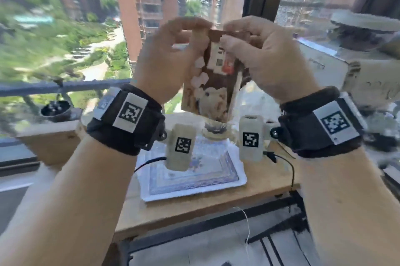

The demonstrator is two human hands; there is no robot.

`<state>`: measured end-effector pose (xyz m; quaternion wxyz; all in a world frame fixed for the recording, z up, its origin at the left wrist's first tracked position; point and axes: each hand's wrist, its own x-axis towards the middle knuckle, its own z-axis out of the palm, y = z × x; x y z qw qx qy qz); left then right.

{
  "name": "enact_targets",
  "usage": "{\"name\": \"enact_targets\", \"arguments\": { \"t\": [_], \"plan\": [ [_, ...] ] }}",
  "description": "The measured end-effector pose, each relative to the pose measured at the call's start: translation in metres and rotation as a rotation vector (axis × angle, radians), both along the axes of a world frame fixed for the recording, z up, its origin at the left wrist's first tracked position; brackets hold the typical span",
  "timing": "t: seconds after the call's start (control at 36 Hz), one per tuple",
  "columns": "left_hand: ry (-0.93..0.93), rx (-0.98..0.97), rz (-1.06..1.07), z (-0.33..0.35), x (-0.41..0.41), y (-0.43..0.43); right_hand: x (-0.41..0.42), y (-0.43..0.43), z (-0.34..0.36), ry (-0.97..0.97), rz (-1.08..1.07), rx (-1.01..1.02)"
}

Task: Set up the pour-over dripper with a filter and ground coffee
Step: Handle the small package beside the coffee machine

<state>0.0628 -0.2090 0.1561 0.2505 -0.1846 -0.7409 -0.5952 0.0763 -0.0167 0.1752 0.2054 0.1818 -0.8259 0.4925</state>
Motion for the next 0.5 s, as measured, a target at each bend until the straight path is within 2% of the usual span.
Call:
{"name": "enact_targets", "arguments": {
  "t": [0.17, 0.33, 0.5],
  "plan": [
    [0.029, -0.066, -0.005, -0.010, -0.005, 0.004, -0.004, 0.011, -0.003, -0.182, 0.036, 0.109],
    [-0.032, -0.126, -0.087, -0.018, -0.022, 0.041, -0.007, 0.046, 0.005, -0.265, -0.060, 0.272],
    [-0.063, -0.324, -0.227, -0.020, -0.045, 0.119, -0.004, 0.108, 0.004, -0.426, -0.270, 0.403]
  ]
}}
